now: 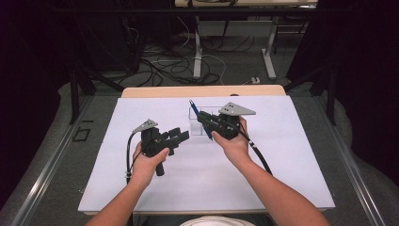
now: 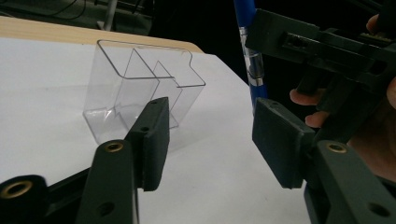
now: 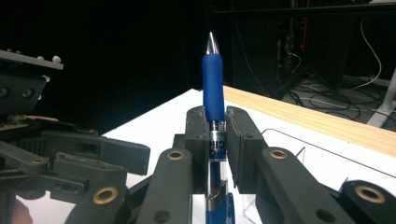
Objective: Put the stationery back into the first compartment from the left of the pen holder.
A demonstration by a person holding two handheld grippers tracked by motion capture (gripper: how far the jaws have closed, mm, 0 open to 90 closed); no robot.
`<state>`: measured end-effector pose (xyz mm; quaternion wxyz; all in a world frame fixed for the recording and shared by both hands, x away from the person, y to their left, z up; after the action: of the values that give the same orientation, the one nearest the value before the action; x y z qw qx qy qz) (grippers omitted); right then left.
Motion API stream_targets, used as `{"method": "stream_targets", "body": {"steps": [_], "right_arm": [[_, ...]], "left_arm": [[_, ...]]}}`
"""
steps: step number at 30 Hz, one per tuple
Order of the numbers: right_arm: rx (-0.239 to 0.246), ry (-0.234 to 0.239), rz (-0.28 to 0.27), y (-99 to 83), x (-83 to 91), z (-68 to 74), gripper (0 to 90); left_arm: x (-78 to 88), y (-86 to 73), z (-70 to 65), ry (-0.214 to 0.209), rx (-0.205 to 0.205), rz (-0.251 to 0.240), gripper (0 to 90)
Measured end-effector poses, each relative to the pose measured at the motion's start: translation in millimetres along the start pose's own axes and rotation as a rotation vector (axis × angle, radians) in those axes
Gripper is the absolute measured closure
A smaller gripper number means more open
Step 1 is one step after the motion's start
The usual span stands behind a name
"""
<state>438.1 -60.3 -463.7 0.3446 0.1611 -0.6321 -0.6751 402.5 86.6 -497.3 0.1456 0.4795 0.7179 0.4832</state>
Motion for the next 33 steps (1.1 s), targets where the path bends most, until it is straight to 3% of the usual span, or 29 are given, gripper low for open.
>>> {"method": "stream_targets", "body": {"steps": [6,9,16,33], "right_arm": [[-0.029,-0.003,-0.020,2.8,1.3,-1.5,79.7],[-0.038,-0.001,-0.031,3.5,1.0,-1.8,79.7],[-0.047,0.007,-0.045,4.2,0.5,0.8,79.6],[-0.038,0.003,-0.060,3.7,-0.9,-0.5,79.7]], "left_arm": [[-11.2,7.0,-8.6,-0.061,0.031,0.008,52.1],[-18.3,9.2,-13.2,-0.082,0.024,0.013,52.3],[-33.6,9.5,-18.3,-0.094,0.038,0.010,53.9],[-52.4,7.3,-23.4,-0.101,0.062,0.011,61.5]]}}
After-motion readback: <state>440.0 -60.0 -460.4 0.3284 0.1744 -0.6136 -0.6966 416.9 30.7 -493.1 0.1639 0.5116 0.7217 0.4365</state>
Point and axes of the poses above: each handheld gripper's, and its own axes: x roughly backward along the jaws, y roughly out of its top, z roughly to its left, the point moved 7 cm from there along -x, roughly forward along the jaws, and after that the axes turned 5 degrees about -y, right-handed, at the moved point
